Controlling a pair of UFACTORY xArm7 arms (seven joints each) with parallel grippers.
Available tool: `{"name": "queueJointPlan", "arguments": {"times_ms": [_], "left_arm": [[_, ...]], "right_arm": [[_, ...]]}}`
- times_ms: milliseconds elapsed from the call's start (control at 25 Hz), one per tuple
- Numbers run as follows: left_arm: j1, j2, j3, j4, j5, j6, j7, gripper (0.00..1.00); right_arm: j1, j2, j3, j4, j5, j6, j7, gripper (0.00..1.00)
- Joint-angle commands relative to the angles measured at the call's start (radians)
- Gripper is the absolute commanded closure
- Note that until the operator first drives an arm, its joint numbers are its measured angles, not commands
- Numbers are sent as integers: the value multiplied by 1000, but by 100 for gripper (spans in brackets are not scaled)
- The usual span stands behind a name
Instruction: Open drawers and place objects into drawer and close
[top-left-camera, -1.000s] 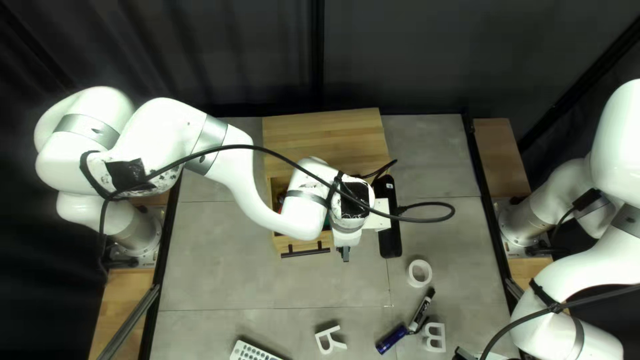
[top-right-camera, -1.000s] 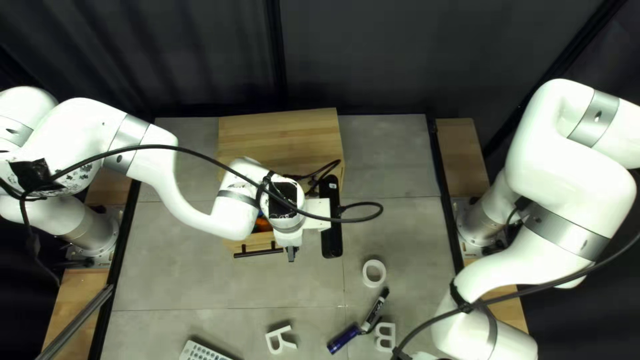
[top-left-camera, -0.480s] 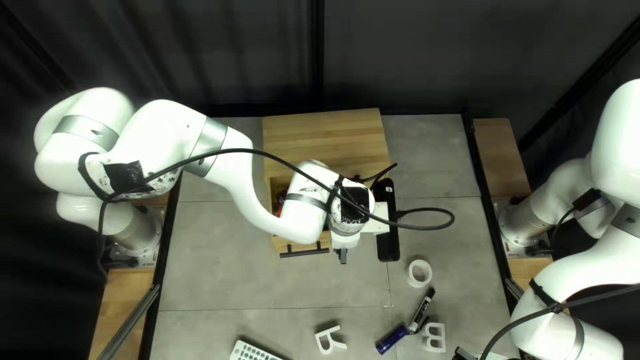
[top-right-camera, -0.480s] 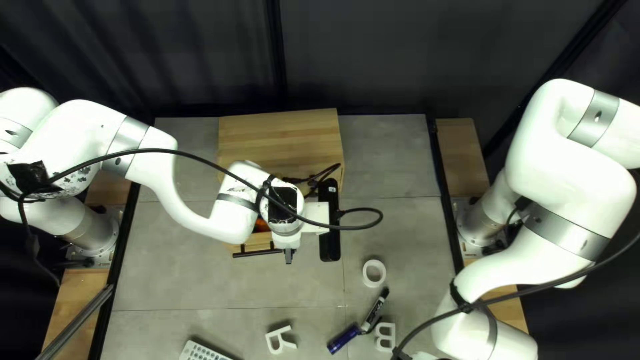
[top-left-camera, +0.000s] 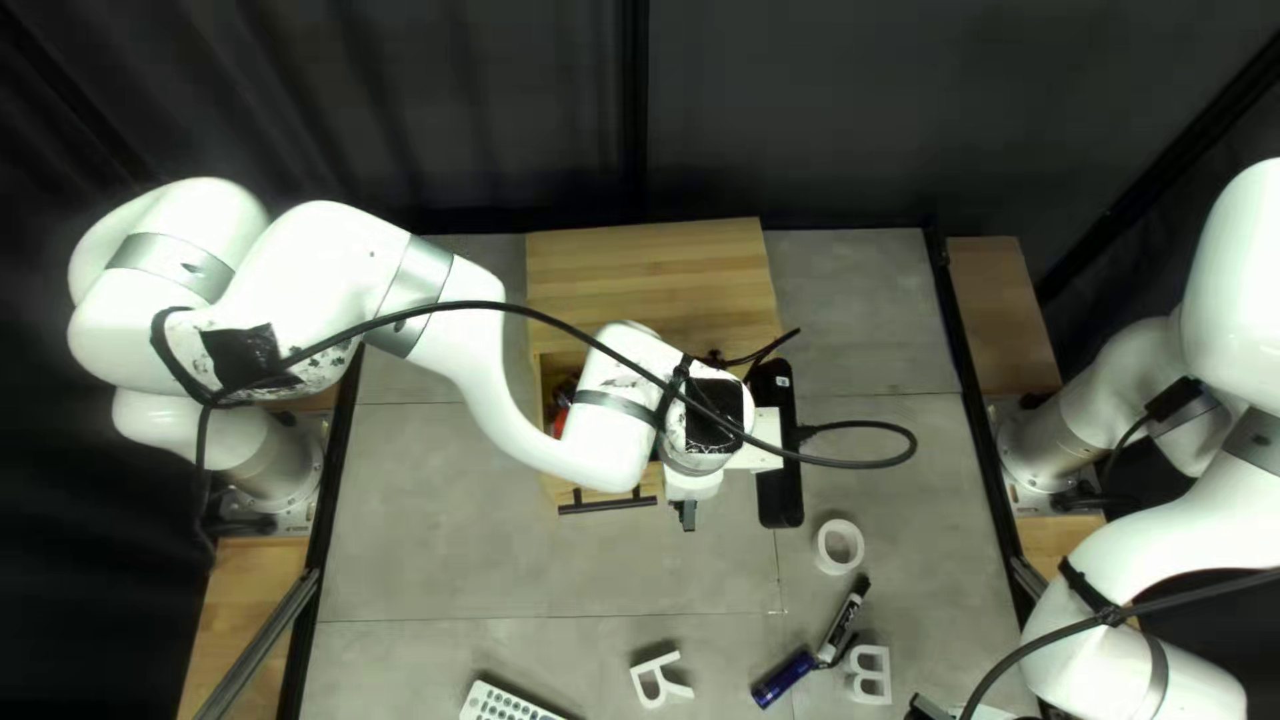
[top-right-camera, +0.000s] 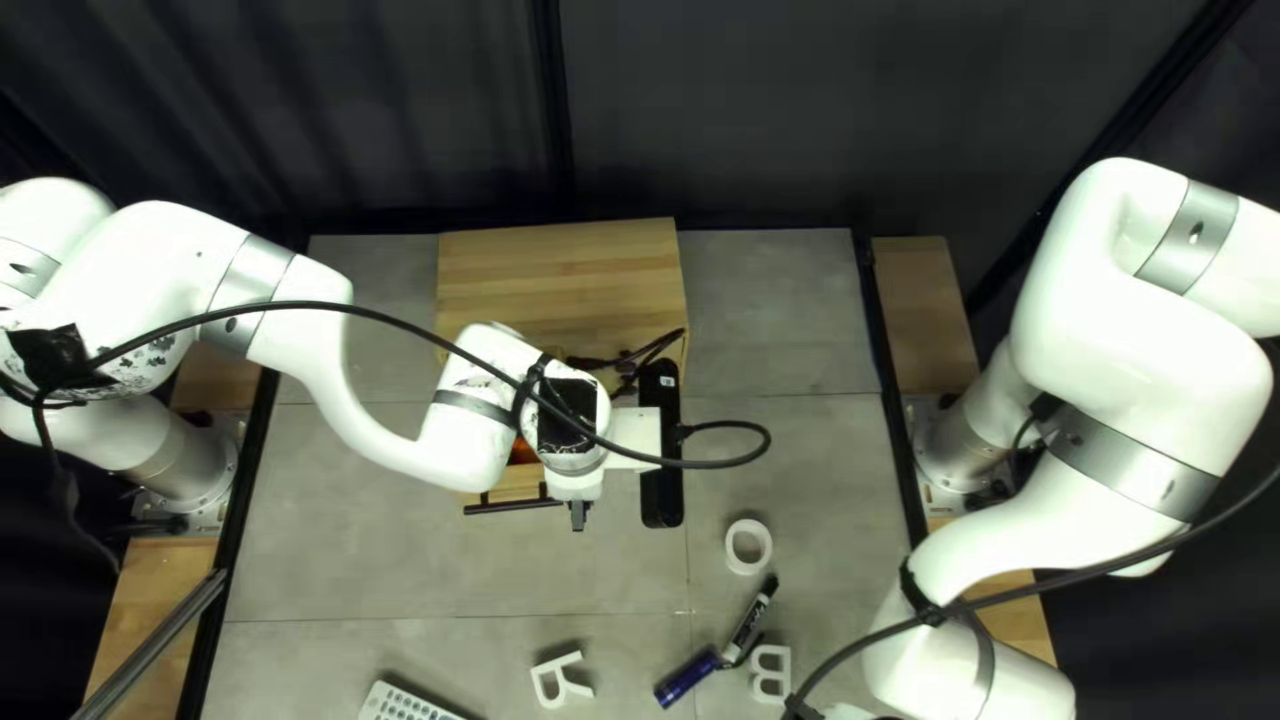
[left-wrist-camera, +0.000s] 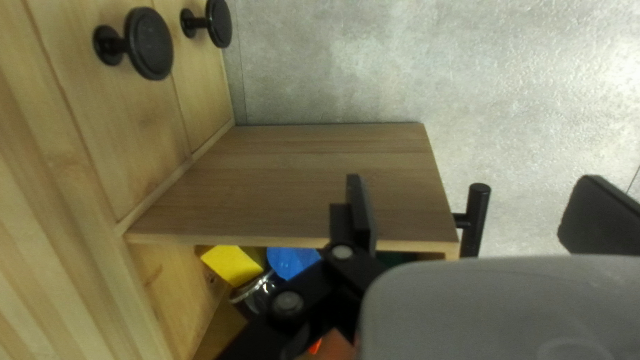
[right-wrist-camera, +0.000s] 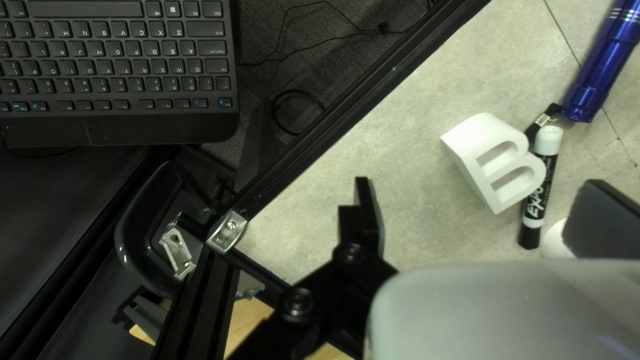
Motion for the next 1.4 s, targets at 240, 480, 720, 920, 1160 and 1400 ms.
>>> {"name": "queueJointPlan", "arguments": {"times_ms": [240, 480, 720, 920, 1160, 1400], "left_arm": [[-25, -115, -22, -20, 9, 90, 9, 0], [-75, -161, -46, -77, 65, 153, -35, 0], [-123, -158, -55, -144, 147, 180, -144, 0], [-127, -168, -47, -200, 178, 157, -209, 0], [-116, -199, -38, -262, 176, 116, -253, 0], [-98, -221, -24, -307, 178, 71, -270, 0]], "right_arm": [[0, 0, 0, 0, 0, 0, 0, 0], [0, 0, 0, 0, 0, 0, 0, 0], [0, 0, 0, 0, 0, 0, 0, 0], [0, 0, 0, 0, 0, 0, 0, 0], [0, 0, 0, 0, 0, 0, 0, 0], [0, 0, 0, 0, 0, 0, 0, 0]]}}
